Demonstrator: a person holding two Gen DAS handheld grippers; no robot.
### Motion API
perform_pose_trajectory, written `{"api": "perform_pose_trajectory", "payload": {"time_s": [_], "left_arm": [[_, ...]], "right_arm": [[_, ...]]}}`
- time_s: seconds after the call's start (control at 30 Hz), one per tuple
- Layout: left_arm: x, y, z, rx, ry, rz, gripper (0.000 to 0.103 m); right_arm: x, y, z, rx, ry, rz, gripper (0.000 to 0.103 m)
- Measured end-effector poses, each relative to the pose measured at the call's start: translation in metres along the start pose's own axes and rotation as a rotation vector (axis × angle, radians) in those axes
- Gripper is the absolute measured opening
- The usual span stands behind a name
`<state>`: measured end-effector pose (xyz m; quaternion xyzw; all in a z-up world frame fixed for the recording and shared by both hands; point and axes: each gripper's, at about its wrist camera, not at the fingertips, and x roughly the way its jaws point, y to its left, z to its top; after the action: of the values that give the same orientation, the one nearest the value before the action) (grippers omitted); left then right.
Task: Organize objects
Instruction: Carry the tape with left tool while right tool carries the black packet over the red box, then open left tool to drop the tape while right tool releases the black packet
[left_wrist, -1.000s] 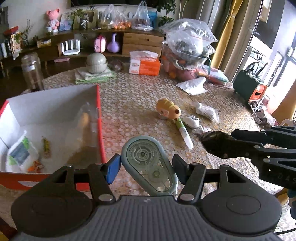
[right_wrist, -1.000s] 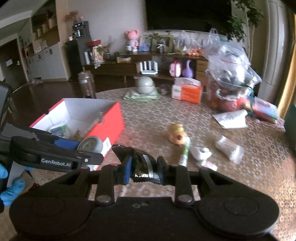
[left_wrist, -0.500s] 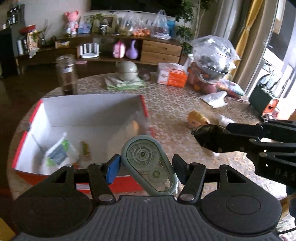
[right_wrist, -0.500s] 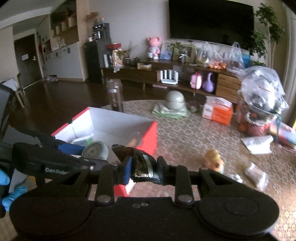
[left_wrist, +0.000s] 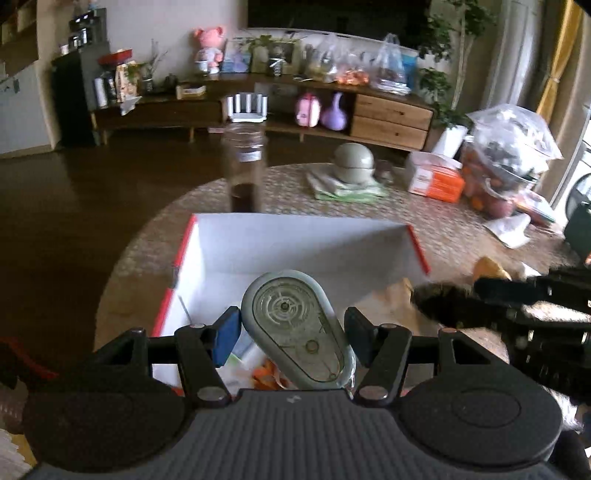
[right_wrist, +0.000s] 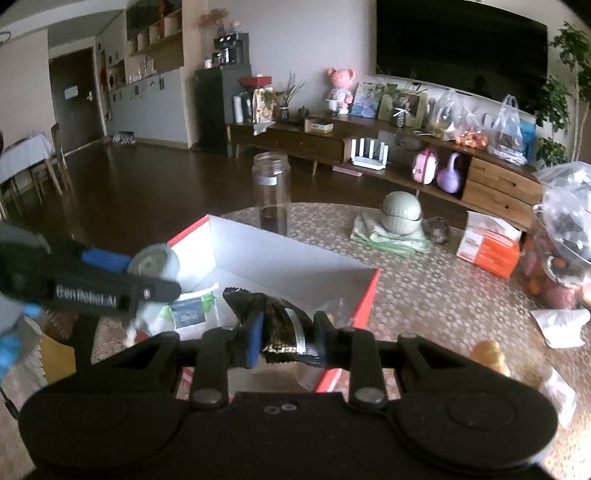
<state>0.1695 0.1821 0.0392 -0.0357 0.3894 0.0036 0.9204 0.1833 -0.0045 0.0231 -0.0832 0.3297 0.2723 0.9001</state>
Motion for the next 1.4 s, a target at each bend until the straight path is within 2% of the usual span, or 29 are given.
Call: {"api": "perform_pose_trajectory", "payload": {"time_s": [0.43,0.67,0.83,1.03,1.27,1.4], "left_arm": [[0.077,0.017,0.013,0.037,0.042,0.092,0.061],[0.111,0.013,0.021,0.037,0.079,0.101,0.061],[0.136,0.012,0.026,0.016,0.134,0.085,0.061],[0.162,-0.002,0.019,0.065,0.242,0.072,0.061],[0.167,-0.004,0.019,0.069,0.291,0.102,0.061],[0.165,-0.004,0.018,0.058,0.284,0.100,0.065]], "right_arm": [[0.073,0.031,-0.009,-0.082,0.112,0.010,0.028],[0.100,0.038,-0.014,-0.099,0.170,0.022,0.028],[0.108,0.041,-0.019,-0.106,0.187,0.035,0.029],[0.113,0.039,-0.017,-0.100,0.200,0.049,0.029],[0.113,0.036,-0.015,-0.070,0.216,0.068,0.031],[0.107,0.037,-0.015,-0.064,0.214,0.076,0.035]]}}
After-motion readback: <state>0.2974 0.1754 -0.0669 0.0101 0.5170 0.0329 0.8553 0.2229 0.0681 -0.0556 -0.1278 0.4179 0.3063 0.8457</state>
